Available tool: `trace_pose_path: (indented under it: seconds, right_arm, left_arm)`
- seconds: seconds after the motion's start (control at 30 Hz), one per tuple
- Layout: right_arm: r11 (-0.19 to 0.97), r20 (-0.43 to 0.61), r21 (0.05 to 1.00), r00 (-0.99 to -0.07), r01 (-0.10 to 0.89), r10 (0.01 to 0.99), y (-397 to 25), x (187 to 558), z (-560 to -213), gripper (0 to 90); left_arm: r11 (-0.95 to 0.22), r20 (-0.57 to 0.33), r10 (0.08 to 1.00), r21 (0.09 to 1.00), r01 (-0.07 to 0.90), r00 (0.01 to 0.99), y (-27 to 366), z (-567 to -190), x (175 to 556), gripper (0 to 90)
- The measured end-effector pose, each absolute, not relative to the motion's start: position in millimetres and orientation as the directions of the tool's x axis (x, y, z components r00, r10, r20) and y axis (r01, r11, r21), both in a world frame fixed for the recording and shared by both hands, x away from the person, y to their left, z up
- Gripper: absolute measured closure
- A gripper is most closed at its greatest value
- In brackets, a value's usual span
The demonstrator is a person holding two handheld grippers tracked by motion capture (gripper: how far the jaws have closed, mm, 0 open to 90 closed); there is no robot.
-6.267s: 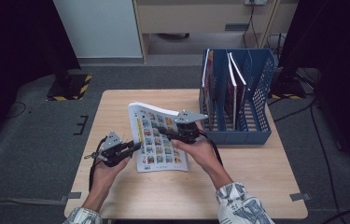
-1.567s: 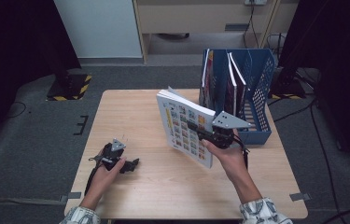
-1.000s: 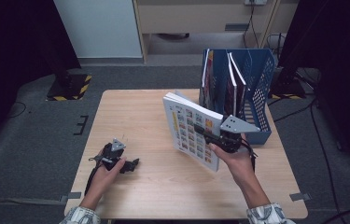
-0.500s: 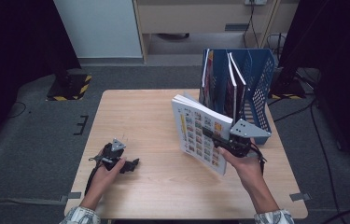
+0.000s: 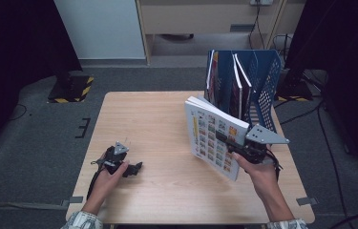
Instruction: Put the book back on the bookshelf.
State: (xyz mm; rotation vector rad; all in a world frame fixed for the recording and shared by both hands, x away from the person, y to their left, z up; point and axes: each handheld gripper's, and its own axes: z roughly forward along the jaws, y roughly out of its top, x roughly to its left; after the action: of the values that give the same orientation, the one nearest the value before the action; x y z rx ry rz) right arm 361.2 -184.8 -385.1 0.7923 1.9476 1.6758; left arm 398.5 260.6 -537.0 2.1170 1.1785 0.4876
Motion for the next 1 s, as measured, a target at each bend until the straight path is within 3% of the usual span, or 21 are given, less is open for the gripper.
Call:
trace_pose_path:
  seconds: [1.0]
  right_arm:
    - [0.088,0.039,0.985,-0.689,0.148,0.724,-225.3,346.0,-385.6,73.8]
  left_arm:
    - [-0.378,0.006,0.852,0.700,0.606,0.524,260.3,-537.0,398.5,0.1]
